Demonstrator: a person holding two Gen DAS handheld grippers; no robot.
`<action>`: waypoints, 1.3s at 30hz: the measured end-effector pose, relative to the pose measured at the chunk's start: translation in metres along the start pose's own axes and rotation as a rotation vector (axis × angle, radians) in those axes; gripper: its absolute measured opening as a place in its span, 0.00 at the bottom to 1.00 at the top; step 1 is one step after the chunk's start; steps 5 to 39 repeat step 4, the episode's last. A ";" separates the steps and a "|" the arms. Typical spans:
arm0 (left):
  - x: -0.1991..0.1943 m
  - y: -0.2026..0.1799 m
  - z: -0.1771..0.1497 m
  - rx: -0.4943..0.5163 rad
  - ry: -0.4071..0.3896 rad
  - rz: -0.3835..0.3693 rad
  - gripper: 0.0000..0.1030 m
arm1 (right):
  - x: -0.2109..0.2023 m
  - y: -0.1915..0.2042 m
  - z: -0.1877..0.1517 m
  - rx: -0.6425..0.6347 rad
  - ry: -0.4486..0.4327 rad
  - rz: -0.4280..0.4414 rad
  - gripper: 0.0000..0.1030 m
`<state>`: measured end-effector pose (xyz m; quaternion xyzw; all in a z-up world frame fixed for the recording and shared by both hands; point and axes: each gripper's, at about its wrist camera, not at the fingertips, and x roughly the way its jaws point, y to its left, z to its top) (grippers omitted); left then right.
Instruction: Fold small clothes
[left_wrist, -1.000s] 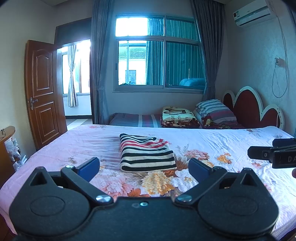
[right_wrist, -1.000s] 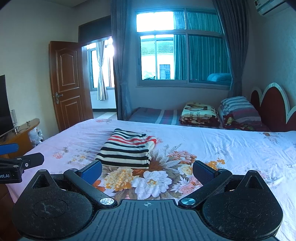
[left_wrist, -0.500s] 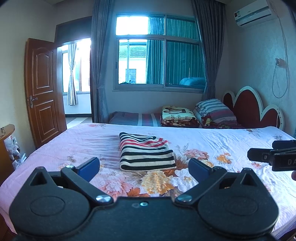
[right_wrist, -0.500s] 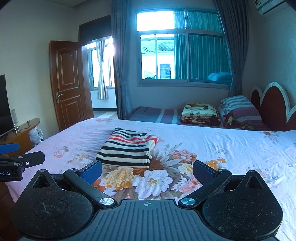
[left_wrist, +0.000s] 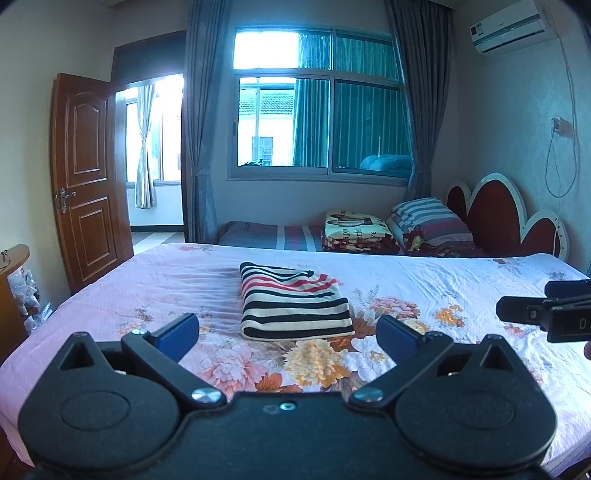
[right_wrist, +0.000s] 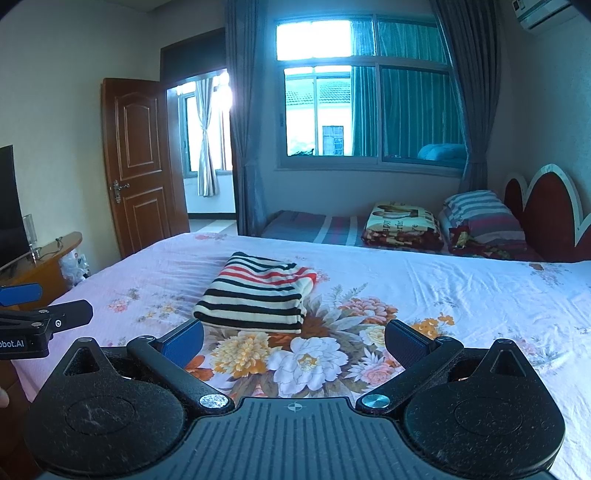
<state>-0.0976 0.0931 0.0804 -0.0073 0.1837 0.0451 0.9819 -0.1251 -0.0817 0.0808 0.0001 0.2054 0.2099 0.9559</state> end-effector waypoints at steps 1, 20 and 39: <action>0.001 0.000 0.000 -0.001 0.010 -0.015 0.98 | 0.000 0.000 0.000 0.001 -0.001 0.002 1.00; 0.002 0.001 0.000 0.001 0.008 -0.021 0.98 | 0.000 0.000 0.002 0.000 -0.003 0.008 1.00; 0.002 0.001 0.000 0.001 0.008 -0.021 0.98 | 0.000 0.000 0.002 0.000 -0.003 0.008 1.00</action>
